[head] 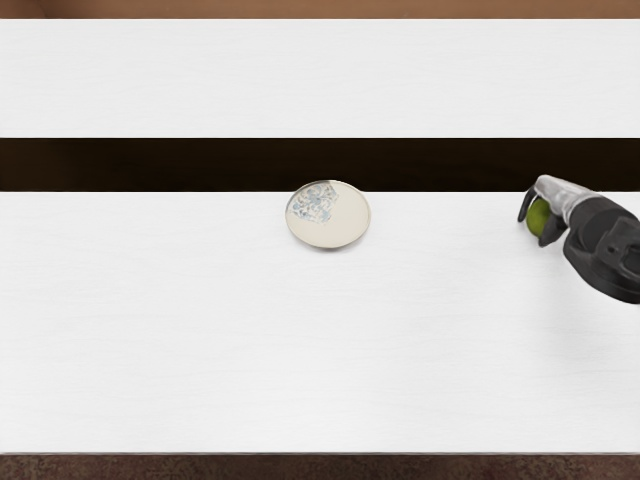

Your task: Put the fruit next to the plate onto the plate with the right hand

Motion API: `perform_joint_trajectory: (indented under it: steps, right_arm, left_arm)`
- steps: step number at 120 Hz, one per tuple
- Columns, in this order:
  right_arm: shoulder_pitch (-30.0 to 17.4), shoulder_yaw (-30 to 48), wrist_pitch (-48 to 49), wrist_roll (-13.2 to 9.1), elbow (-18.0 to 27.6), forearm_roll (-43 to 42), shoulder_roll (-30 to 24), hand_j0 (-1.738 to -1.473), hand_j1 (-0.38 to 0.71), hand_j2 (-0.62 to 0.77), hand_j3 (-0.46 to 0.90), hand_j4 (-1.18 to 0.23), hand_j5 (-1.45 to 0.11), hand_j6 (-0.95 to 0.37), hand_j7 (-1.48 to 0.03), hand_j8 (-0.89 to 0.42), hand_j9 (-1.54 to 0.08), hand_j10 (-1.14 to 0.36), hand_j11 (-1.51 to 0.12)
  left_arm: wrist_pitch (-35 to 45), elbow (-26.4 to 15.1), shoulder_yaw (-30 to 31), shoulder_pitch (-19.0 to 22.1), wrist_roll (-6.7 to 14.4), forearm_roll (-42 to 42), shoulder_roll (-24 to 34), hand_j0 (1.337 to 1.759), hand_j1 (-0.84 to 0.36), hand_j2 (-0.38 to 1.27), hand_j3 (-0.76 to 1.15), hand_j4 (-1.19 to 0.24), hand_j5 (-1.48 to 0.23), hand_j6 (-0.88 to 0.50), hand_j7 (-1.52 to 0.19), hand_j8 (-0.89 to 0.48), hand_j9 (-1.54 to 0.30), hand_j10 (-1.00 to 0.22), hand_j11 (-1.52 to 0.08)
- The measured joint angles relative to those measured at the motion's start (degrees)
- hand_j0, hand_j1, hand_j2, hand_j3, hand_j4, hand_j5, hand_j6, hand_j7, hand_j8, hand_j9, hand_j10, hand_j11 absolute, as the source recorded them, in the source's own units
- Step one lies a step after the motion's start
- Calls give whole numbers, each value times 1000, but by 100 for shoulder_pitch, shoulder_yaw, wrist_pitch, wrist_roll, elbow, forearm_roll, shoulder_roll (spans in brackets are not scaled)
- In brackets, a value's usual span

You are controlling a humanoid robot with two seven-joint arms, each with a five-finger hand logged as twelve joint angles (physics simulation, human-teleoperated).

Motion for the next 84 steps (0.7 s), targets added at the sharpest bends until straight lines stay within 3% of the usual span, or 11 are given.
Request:
perform_joint_trajectory:
  steps: [21, 32, 36, 51, 84]
  right_arm:
    - [117, 63, 14, 15, 195, 2, 48, -1637, 287, 53, -1, -666, -1050, -261, -1033, -188, -1053, -394, -1091]
    - [273, 25, 25, 219, 269, -22, 167, -1636, 297, 90, 0, -653, -1063, -246, -1041, -173, -1064, -389, -1106]
    - [349, -13, 29, 381, 284, -23, 208, -1636, 340, 177, 0, -636, -1074, -228, -1044, -153, -1073, -373, -1117]
    - [574, -103, 27, 1214, 310, -98, 284, -1636, 321, 53, -1, -609, -1075, -219, -1047, -140, -1073, -378, -1121]
    - [650, -189, 7, 2538, 383, -254, 446, -1637, 310, 27, -1, -615, -1059, -217, -1050, -140, -1063, -392, -1109]
  left_arm:
    - [0, 1, -1, 0, -1, 0, 0, 1658, 349, 0, 0, 0, 0, 0, 0, 0, 0, 0, 0]
    - [1, 0, -1, 0, -2, 0, 0, 1658, 349, 0, 0, 0, 0, 0, 0, 0, 0, 0, 0]
    - [0, 0, -1, 0, -1, 0, 0, 1658, 349, 0, 0, 0, 0, 0, 0, 0, 0, 0, 0]
    - [0, 0, 0, 0, -1, 0, 0, 1658, 349, 0, 0, 0, 0, 0, 0, 0, 0, 0, 0]
    - [0, 2, 0, 0, -2, 0, 0, 1658, 349, 0, 0, 0, 0, 0, 0, 0, 0, 0, 0]
